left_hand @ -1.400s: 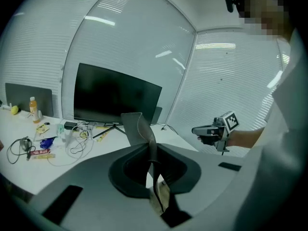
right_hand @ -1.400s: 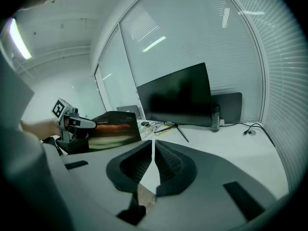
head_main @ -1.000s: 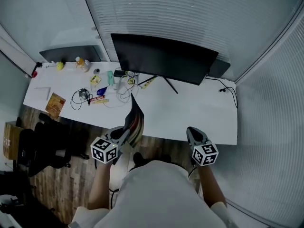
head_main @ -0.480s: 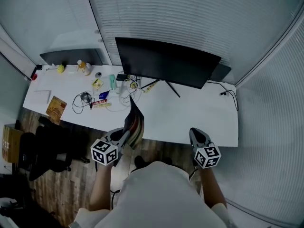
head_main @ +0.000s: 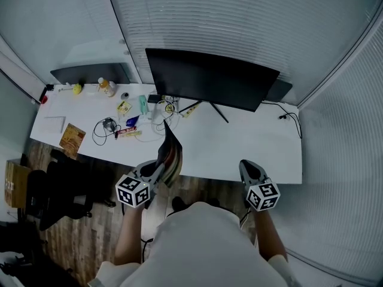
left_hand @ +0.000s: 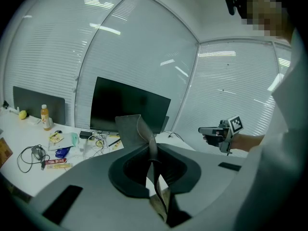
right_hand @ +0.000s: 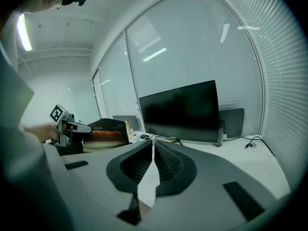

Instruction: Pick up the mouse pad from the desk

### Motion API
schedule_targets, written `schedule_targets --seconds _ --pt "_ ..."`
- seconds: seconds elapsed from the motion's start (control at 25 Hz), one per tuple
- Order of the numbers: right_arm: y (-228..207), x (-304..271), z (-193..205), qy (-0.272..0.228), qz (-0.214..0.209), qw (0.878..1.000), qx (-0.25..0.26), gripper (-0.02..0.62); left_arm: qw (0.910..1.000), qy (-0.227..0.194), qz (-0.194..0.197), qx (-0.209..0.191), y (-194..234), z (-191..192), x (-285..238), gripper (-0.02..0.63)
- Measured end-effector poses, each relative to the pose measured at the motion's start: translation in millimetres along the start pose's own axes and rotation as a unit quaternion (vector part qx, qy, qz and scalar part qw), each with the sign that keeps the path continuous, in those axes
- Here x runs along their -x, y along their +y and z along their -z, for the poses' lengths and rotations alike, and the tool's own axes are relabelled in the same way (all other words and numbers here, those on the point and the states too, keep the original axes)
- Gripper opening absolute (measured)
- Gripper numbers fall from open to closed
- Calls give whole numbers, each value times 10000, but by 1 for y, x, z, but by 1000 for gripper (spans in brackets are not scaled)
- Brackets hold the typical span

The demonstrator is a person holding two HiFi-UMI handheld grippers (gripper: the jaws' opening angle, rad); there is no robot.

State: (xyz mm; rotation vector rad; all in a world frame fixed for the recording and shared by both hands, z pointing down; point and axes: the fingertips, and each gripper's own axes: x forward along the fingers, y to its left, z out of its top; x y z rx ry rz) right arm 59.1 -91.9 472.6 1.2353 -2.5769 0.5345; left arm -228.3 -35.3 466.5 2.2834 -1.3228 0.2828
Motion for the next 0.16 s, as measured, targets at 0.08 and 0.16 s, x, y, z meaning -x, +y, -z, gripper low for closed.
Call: schedule_targets --seconds 0.08,0.16 --pt "-1 0 -1 -21 10 10000 7 38 10000 -2 12 -14 0 -1 0 40" --pt "-1 1 -3 -34 27 10000 9 38 10000 -1 25 -23 0 -2 -1 40"
